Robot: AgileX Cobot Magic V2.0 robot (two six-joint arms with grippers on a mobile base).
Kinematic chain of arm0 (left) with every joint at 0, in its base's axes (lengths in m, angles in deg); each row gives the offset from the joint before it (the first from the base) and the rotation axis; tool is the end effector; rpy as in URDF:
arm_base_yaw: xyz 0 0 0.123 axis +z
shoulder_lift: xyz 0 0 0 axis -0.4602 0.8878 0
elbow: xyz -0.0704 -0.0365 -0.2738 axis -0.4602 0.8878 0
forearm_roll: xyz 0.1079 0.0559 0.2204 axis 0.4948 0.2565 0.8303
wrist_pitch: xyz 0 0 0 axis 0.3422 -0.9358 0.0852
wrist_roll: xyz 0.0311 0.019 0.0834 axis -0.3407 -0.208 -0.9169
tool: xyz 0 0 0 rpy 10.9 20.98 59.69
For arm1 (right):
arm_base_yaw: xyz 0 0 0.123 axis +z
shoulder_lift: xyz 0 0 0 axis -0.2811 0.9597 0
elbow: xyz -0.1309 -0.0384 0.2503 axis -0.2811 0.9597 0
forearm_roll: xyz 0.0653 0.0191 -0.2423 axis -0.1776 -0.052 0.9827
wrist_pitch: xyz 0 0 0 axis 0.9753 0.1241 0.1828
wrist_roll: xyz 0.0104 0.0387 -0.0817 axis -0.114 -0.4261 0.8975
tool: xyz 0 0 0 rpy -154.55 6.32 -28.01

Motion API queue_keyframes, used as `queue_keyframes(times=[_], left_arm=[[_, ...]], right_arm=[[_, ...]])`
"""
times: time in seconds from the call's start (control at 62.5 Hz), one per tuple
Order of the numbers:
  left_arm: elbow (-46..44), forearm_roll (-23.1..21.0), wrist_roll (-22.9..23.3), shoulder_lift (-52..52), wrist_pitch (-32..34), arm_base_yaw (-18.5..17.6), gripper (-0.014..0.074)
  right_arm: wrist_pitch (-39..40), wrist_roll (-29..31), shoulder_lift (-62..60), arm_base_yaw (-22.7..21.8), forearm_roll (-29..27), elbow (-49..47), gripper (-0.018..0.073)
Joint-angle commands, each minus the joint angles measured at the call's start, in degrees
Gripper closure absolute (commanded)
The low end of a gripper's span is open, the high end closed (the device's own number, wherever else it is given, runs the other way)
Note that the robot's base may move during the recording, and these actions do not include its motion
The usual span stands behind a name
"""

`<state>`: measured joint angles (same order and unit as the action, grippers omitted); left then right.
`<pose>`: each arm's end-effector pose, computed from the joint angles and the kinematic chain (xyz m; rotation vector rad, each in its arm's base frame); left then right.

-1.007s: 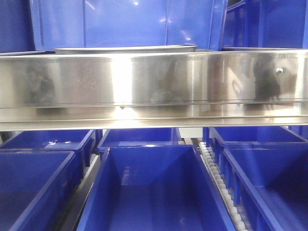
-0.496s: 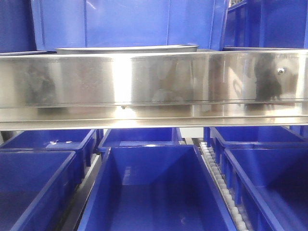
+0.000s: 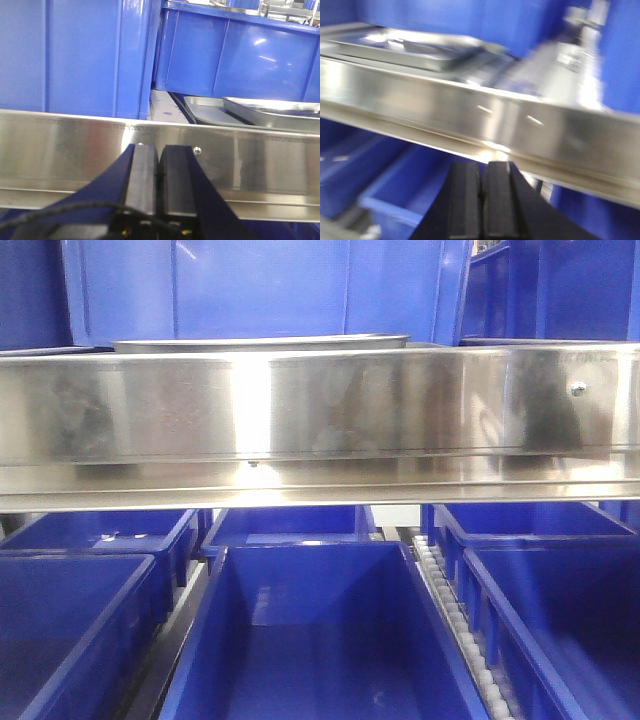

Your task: Stack silver trays without gaps

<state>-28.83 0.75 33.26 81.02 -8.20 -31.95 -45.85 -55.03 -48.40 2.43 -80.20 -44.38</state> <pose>0.0562 -0.0040 0.2075 0.0188 1.4627 -0.0992 0.0481 0.0156 0.2510 -0.2333 1.7373 0.2745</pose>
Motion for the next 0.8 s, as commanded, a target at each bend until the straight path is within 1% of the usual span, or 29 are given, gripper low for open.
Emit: queue_keyframes(times=[0.0,0.096,0.16,0.24,0.368,0.416,0.56,0.784], left_arm=[[-0.2,-0.1,0.6,-0.9,5.4,-0.4,0.0644],[-0.2,-0.1,0.6,-0.9,5.4,-0.4,0.0644],[-0.2,-0.1,0.6,-0.9,5.4,-0.4,0.0644],[-0.2,-0.1,0.6,-0.9,5.4,-0.4,0.0644],[-0.2,-0.1,0.6,-0.9,5.4,-0.4,0.0644],[-0.2,-0.1,0.6,-0.9,5.4,-0.4,0.0644],[-0.2,-0.1,0.6,-0.8,5.4,-0.4,0.0644],[-0.2,-0.1,0.6,-0.8,5.4,-0.4,0.0644]], right_arm=[[6.3,0.6,-0.7,-5.8,0.1,0.4,0.0507],[9.2,0.6,-3.2,-12.8,-0.9,3.8,0.0507],[11.4,0.6,-5.1,-16.2,-1.3,6.3,0.0507],[14.4,0.6,-7.0,-18.9,-2.6,9.8,0.0507],[21.8,0.6,-6.9,-19.9,-5.1,15.6,0.0507],[21.4,0.6,-6.9,-19.9,-4.8,15.4,0.0507],[24.0,1.9,-6.9,-19.9,-2.6,15.4,0.0507],[23.8,1.9,-6.9,-19.9,-2.6,15.4,0.0507]])
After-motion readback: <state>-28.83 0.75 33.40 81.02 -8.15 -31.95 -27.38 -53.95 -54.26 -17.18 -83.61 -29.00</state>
